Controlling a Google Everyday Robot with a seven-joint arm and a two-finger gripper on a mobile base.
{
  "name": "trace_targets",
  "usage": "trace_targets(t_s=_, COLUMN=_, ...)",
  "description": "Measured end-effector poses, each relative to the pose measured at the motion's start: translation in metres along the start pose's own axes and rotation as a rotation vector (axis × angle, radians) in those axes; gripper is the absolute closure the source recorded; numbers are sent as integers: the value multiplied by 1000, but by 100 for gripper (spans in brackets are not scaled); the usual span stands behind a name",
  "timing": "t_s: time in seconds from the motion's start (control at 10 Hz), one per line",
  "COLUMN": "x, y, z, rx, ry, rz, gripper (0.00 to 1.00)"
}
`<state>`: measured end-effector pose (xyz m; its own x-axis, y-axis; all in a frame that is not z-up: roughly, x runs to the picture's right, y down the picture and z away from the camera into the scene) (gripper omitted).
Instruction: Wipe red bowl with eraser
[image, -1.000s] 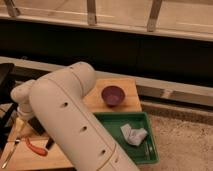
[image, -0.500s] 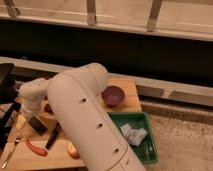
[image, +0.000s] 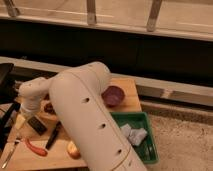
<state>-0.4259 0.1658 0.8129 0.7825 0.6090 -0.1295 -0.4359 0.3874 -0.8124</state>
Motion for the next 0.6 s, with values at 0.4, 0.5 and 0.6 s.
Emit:
trace_targets(t_s=0.4, x=5, y=-8, z=0, rx=22, ry=6, rz=19, gripper=21)
trace_targets(t_s=0.5, x=6, y=-9, z=3, rx=24, ry=11, rz=24, gripper=21)
trace_targets(t_s=0.6, x=7, y=-11, z=4, rx=26, ry=13, rz=28, gripper=21)
